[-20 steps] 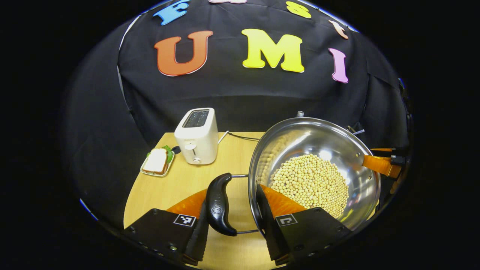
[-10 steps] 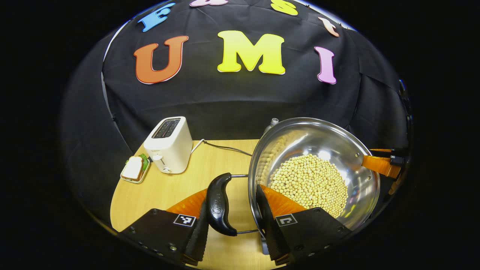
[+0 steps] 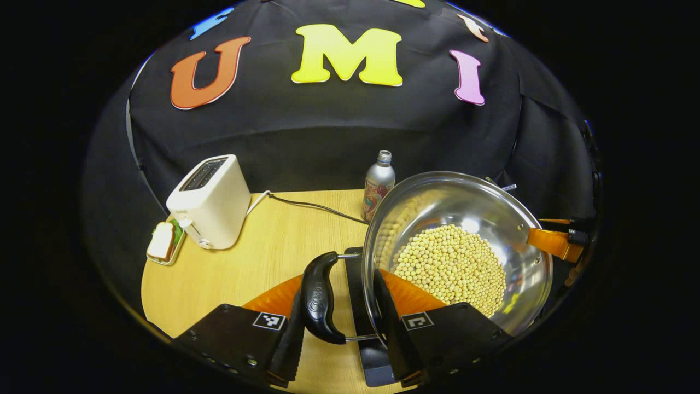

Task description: First push the handle of the pot to place it horizontally, then grasp the pot with both hands and set it on the induction cooktop.

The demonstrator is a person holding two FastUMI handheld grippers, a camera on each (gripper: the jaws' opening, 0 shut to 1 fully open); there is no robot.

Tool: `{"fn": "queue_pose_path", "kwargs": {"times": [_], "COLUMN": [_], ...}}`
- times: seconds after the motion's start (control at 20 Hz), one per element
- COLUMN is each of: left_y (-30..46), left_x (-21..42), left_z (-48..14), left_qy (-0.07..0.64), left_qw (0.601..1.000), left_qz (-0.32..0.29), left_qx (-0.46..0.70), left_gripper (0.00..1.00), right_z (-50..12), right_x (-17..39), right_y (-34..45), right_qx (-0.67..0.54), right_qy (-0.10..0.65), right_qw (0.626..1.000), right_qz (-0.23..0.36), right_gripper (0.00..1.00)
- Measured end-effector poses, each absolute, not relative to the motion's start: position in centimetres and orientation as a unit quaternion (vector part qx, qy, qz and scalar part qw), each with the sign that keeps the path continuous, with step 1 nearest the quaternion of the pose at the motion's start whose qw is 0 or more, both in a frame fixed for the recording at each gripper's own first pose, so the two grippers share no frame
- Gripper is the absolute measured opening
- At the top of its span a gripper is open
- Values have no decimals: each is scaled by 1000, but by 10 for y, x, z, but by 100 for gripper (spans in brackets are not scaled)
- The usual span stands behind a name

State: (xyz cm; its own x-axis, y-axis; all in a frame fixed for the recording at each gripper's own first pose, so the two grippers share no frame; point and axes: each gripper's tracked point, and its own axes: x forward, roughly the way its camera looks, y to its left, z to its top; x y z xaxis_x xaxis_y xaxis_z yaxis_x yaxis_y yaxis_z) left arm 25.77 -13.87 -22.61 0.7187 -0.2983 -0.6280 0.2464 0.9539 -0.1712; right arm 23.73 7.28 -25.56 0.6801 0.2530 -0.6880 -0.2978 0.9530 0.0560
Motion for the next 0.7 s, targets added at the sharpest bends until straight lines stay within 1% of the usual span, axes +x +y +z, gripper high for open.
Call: {"fn": "queue_pose_path", "kwargs": {"times": [0.2, 0.25, 0.3, 0.35, 0.4, 0.45, 0.5, 0.65, 0.7], "left_y": [-149, -150, -151, -153, -155, -155, -156, -159, -159], "left_x": [267, 269, 270, 271, 271, 271, 271, 267, 275], "left_z": [-257, -264, -271, -277, -283, -287, -292, -302, -296], "left_qy": [357, 359, 361, 363, 365, 367, 368, 369, 344], "left_qw": [921, 920, 919, 918, 917, 916, 916, 915, 924], "left_qz": [-153, -153, -152, -151, -151, -151, -151, -151, -152], "left_qx": [-41, -43, -47, -51, -53, -55, -56, -60, -71], "left_gripper": [62, 62, 62, 62, 62, 62, 62, 62, 63], "right_z": [-285, -291, -297, -304, -311, -315, -320, -337, -341], "right_x": [243, 244, 246, 248, 248, 248, 247, 246, 250], "right_y": [68, 68, 68, 67, 66, 65, 64, 63, 66], "right_qx": [-34, -34, -34, -35, -33, -31, -31, -21, -5], "right_qy": [383, 385, 387, 388, 389, 391, 391, 401, 387], "right_qw": [912, 911, 910, 910, 910, 909, 909, 905, 911], "right_qz": [143, 143, 143, 142, 140, 139, 139, 141, 142], "right_gripper": [57, 54, 54, 57, 54, 57, 54, 57, 55]}}
